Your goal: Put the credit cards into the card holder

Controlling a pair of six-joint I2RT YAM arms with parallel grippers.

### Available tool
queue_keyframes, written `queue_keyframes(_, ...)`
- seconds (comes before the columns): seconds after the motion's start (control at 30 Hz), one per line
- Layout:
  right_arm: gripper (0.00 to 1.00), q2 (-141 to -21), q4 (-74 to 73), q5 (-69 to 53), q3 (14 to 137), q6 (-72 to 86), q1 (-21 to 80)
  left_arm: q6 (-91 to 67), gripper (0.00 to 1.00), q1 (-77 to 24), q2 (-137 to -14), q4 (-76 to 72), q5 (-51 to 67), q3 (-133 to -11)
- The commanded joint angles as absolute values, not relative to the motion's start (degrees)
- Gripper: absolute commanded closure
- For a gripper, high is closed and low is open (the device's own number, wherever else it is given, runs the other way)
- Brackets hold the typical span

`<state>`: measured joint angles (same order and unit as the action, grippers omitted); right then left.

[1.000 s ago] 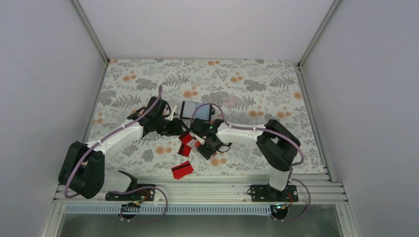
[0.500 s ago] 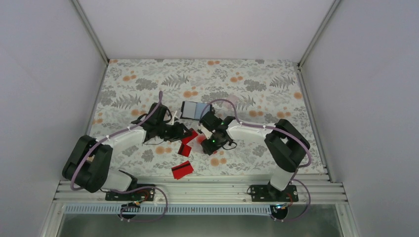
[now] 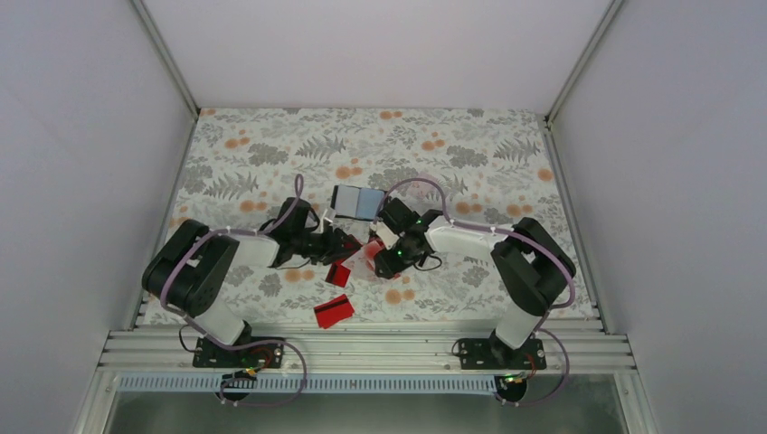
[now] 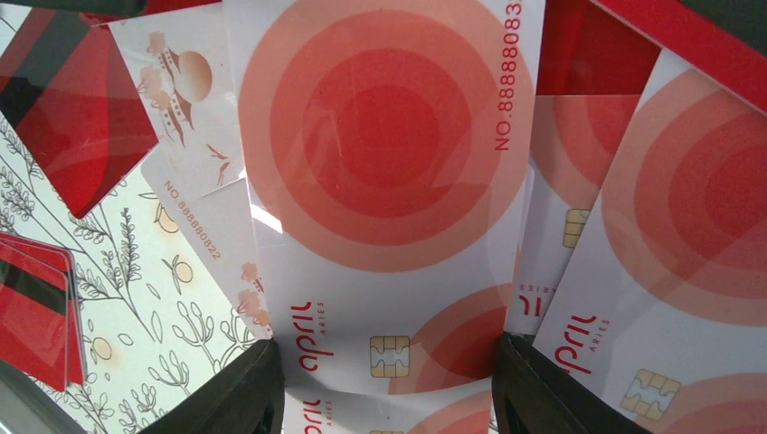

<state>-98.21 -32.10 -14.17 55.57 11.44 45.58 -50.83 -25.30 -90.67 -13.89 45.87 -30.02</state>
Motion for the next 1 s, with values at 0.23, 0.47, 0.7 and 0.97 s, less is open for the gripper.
queue_keyframes(0.23, 0.68, -97.3, -31.6, -14.6, 53.4, 9.7, 43.2, -57.9, 0.57, -28.3, -99.4, -28.5, 47.2, -32.7)
queue_keyframes(0.47, 0.68, -97.1, -31.2, -14.8, 53.0, 9.5, 42.8, -58.9, 0.64, -29.2, -102.1, -29.9, 47.1, -34.8)
queue_keyframes(0.7, 0.68, -96.9, -31.1, -14.7, 52.9, 9.4, 42.7, -59.6, 0.81, -29.9, -103.8, -30.4, 46.3, -35.8)
queue_keyframes(0.97, 0.67, -96.5, -31.1, -14.1, 52.7, 9.5, 42.6, -57.8, 0.98, -30.5, -103.8, -26.6, 44.3, -38.1)
